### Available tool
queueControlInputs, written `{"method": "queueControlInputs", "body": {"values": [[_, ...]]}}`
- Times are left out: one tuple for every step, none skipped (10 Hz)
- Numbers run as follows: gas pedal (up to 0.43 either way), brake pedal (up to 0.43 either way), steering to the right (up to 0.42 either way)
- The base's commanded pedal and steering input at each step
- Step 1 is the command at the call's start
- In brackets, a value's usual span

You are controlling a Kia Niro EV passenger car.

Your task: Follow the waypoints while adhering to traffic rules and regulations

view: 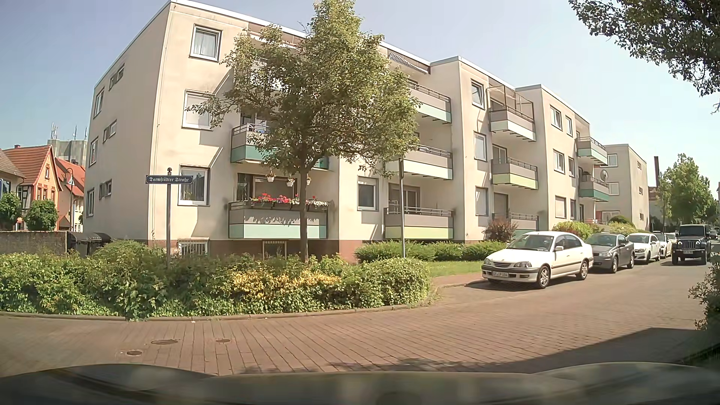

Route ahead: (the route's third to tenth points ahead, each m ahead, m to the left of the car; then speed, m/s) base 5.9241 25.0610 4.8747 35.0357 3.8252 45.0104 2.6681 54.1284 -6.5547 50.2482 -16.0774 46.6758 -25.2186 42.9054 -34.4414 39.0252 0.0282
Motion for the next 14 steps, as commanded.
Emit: {"method": "queueControlInputs", "body": {"values": [[0.0, 0.25, -0.351], [0.0, 0.25, -0.351], [0.0, 0.25, -0.351], [0.0, 0.25, -0.351], [0.0, 0.25, -0.351], [0.0, 0.25, -0.351], [0.0, 0.25, -0.351], [0.0, 0.25, -0.351], [0.0, 0.25, -0.351], [0.0, 0.25, -0.351], [0.0, 0.25, -0.351], [0.0, 0.25, -0.351], [0.0, 0.25, -0.351], [0.0, 0.25, -0.351]]}}
